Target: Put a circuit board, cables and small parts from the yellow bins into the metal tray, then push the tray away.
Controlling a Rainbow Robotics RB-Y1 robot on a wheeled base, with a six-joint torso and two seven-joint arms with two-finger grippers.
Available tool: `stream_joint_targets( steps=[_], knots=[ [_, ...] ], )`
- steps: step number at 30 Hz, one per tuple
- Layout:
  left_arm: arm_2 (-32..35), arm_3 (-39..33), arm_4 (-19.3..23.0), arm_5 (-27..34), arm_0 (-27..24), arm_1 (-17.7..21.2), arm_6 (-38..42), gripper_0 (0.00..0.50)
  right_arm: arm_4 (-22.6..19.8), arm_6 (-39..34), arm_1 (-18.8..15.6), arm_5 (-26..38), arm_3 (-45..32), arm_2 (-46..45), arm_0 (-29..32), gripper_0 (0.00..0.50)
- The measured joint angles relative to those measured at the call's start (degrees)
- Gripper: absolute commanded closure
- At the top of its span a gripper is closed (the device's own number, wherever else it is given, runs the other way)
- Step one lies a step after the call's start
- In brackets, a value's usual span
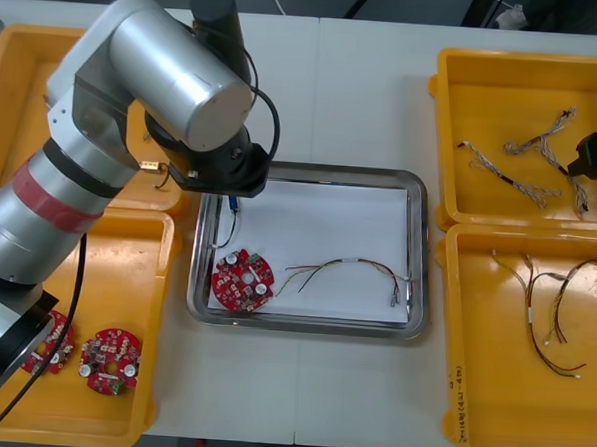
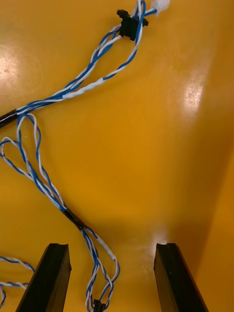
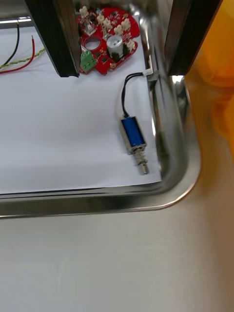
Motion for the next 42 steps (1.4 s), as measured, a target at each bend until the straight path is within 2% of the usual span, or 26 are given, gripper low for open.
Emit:
stream_joint_targets(
  steps=[4, 10, 17, 21, 24, 26, 27, 28, 30, 31, 42],
  knots=[
    [5.4, -2.2, 2.9, 3.8, 0.0, 2.1, 0.0, 0.000, 0.0, 0.0, 0.6, -1.6, 1.9, 0.0, 0.0, 0.000],
    [11.4, -4.1, 7.0, 4.2, 0.0, 6.3, 0.0, 0.000, -0.5, 0.0, 1.2, -2.4, 3.5, 0.0, -0.1, 0.000],
    [15.6, -4.0, 7.8, 4.3, 0.0, 10.6, 0.0, 0.000, -1.7, 0.7, 1.3, -4.4, 6.2, 0.0, -0.4, 0.000],
    [17.9, -1.0, 7.9, 4.3, -0.5, 12.0, 0.0, 0.000, -1.8, 2.4, 1.3, -5.2, 6.6, 0.0, -0.6, 0.000],
    [19.4, 4.5, 7.3, 4.3, -2.0, 12.3, 0.0, 0.000, -2.3, 2.4, 1.3, -5.5, 6.6, 0.0, -0.6, 0.006],
    [20.2, 7.9, 6.6, 4.3, -3.2, 12.3, 0.0, 0.000, -2.7, 2.4, 1.3, -5.5, 6.7, 0.0, -0.6, 0.048],
    [20.6, 9.7, 6.0, 4.3, -3.8, 12.3, -0.1, 0.000, -2.9, 2.4, 1.3, -5.5, 6.7, 0.0, -0.6, 0.137],
    [21.0, 11.2, 5.6, 4.3, -4.4, 12.3, -0.1, 0.000, -3.0, 2.4, 1.2, -5.5, 6.7, 0.0, -0.6, 0.292],
    [21.8, 14.0, 4.9, 4.3, -5.3, 12.4, -0.3, 0.000, -3.3, 2.4, 1.2, -5.6, 6.7, 0.0, -0.6, 0.477],
    [22.3, 15.1, 4.7, 4.3, -5.6, 12.4, -0.4, 0.000, -3.4, 2.4, 1.2, -5.6, 6.7, 0.0, -0.6, 0.500],
    [25.7, 27.9, 3.0, 4.3, -9.1, 14.0, -3.1, 0.000, -3.3, 2.4, 1.2, -5.8, 6.7, 0.1, -0.6, 0.500]
  ],
)
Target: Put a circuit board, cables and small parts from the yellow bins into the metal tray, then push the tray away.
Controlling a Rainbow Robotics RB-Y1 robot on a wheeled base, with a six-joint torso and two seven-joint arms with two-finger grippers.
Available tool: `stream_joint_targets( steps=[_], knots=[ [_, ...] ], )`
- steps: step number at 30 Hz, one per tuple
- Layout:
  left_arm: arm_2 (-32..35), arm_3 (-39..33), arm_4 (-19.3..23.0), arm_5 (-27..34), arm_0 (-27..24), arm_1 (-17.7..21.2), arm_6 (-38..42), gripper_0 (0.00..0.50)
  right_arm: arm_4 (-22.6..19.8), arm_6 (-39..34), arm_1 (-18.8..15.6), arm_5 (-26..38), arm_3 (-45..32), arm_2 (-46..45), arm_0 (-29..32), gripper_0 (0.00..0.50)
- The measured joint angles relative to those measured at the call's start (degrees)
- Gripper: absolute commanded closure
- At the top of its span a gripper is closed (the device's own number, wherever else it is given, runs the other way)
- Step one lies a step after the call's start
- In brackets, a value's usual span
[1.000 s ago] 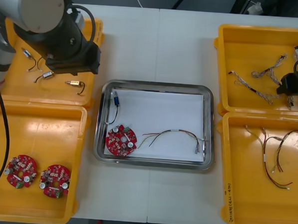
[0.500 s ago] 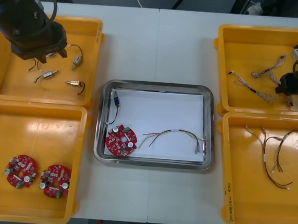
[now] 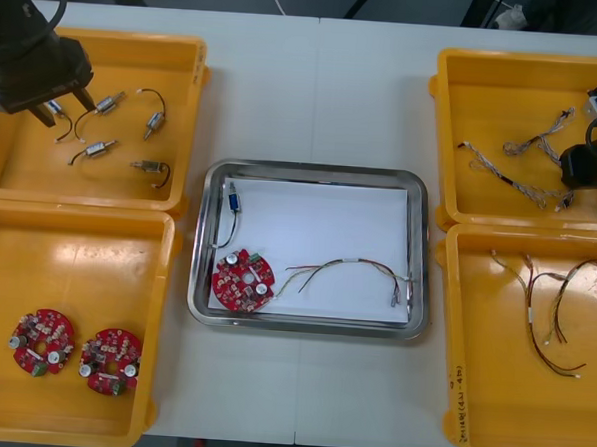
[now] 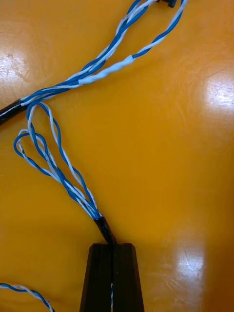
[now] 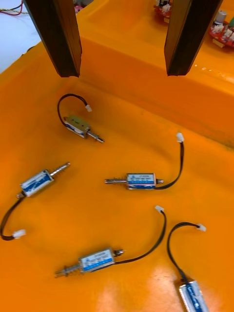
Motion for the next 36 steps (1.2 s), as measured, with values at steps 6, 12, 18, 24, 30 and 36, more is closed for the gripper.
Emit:
stream_joint_targets(
  steps=[6, 12, 18, 24, 30, 36],
  knots=[
    [0.7, 6.3, -0.9, -2.5, -1.7, 1.4, -6.0, 0.000, 1.1, 0.0, -0.1, 3.0, -2.0, 0.0, 0.0, 0.500],
    [0.7, 10.5, -2.5, -8.6, -2.3, 1.8, -6.7, 0.000, 2.6, 0.0, -0.8, 12.8, -9.1, -0.4, 0.3, 0.500],
    [0.7, 14.7, -3.4, -15.1, -2.4, 1.8, -6.8, 0.000, 5.7, 0.0, -1.2, 21.6, -16.5, -4.5, 0.3, 0.500],
    [0.7, 18.7, -4.0, -20.9, -2.4, 1.8, -6.9, 0.000, 7.3, 0.0, -1.8, 33.0, -24.5, -7.1, 0.3, 0.500],
    [0.5, 22.1, -4.2, -25.4, -2.4, 1.8, -7.5, 0.000, 7.8, -0.1, -2.5, 41.4, -33.0, -8.6, 1.6, 0.500],
    [-0.5, 24.9, -4.4, -28.6, -2.8, 1.8, -9.5, 0.000, 7.8, -0.4, -2.7, 42.2, -42.4, -8.7, 4.8, 0.500]
  ],
)
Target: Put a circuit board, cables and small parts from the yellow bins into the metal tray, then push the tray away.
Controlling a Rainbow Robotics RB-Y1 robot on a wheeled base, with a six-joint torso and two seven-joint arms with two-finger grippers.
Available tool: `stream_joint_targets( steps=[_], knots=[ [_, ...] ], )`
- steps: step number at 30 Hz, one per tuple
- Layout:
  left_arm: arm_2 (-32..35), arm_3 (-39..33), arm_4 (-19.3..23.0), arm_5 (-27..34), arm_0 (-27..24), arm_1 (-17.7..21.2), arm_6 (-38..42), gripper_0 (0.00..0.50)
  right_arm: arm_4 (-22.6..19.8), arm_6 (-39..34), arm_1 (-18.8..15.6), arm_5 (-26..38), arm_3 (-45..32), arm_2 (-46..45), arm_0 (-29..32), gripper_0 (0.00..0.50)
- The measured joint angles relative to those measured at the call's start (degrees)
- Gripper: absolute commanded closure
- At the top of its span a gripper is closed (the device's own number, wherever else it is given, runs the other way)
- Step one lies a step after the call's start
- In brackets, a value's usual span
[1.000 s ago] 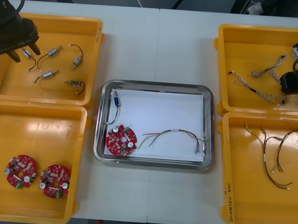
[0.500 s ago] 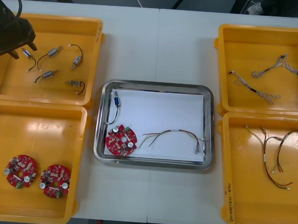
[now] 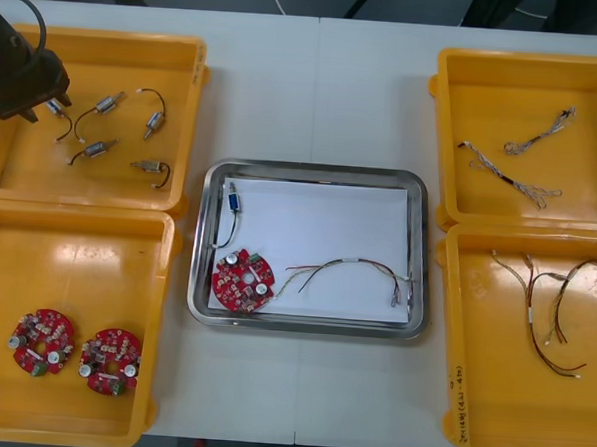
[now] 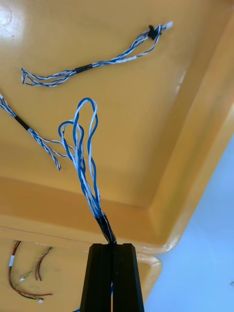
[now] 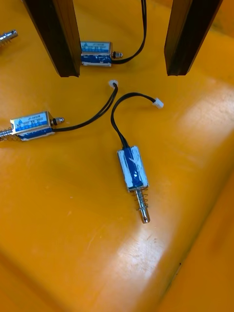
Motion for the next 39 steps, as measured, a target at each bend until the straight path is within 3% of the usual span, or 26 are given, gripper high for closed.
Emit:
stream_joint_targets(
  steps=[3, 12, 23, 30, 39],
  knots=[
    [-0.2, 2.7, -0.4, -1.8, -1.0, 0.0, -0.5, 0.000, -0.9, 0.0, 0.1, 0.0, -4.6, 0.0, 1.2, 0.500],
    [-0.3, 8.4, -1.7, -8.0, -3.0, 0.0, -0.6, 0.000, -9.1, -1.2, 1.9, 0.2, -16.7, 0.7, 2.4, 0.500],
    [-2.4, 14.7, -2.5, -18.2, -4.2, -0.6, -1.0, 0.000, -17.2, -3.7, 3.2, 0.2, -27.2, 9.7, 4.6, 0.500],
    [-2.5, 16.4, -2.7, -21.1, -4.4, -1.4, -1.4, 0.000, -18.5, -3.8, 4.8, 0.2, -32.7, 17.2, 4.7, 0.500],
    [-4.9, 20.2, -2.7, -26.9, -4.6, -2.6, -3.1, 0.000, -20.0, -4.6, 8.1, 0.2, -33.7, 26.6, 4.5, 0.500]
  ],
)
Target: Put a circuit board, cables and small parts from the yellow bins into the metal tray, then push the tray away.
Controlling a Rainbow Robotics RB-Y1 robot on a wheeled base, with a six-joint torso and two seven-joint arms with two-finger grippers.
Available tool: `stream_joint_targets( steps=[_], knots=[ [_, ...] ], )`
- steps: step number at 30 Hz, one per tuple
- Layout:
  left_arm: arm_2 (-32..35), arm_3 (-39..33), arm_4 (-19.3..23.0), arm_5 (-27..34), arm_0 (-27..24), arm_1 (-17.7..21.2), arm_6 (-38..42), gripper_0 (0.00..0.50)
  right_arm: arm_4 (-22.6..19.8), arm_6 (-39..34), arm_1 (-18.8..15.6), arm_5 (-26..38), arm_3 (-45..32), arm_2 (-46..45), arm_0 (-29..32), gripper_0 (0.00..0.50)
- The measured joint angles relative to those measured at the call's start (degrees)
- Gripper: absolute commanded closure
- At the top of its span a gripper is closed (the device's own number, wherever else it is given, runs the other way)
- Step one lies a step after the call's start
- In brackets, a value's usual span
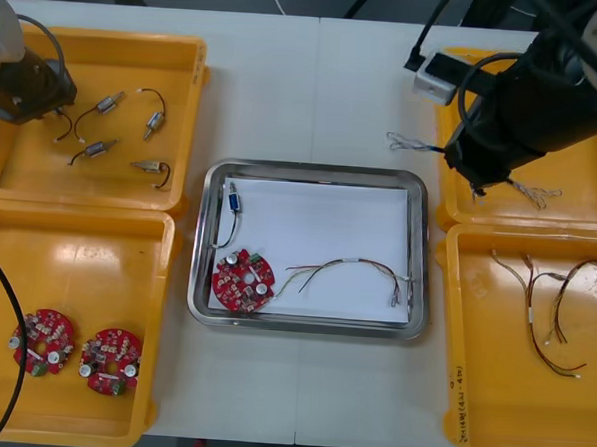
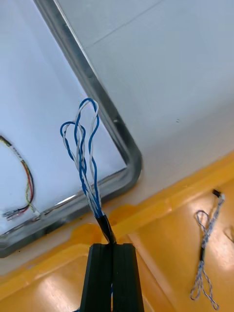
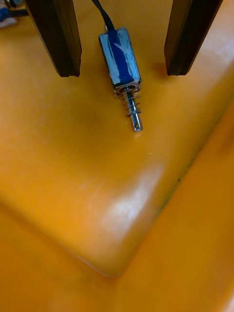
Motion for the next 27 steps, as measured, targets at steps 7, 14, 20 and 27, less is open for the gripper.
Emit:
stream_joint_targets(
  steps=[7, 14, 20, 27],
  knots=[
    [-0.6, 0.9, 0.0, -1.3, 0.0, -0.3, 0.0, 0.251, 1.9, 0.0, 2.2, 0.0, 0.0, 7.3, -0.8, 0.500],
    [-0.6, 0.9, 0.0, -1.8, 0.0, -0.4, 0.0, 0.500, 2.3, 0.0, 3.3, -0.3, 0.8, 13.8, -1.8, 0.500],
    [-0.6, 0.9, 0.1, -1.8, 0.0, -0.4, 0.0, 0.500, 3.2, 0.6, 4.4, -3.7, 3.2, 17.1, -3.1, 0.500],
    [-0.6, -0.4, 0.1, 1.4, 0.0, -0.4, 0.0, 0.500, 5.8, 8.3, 4.9, -7.5, 6.2, 19.6, -3.2, 0.500]
  ],
)
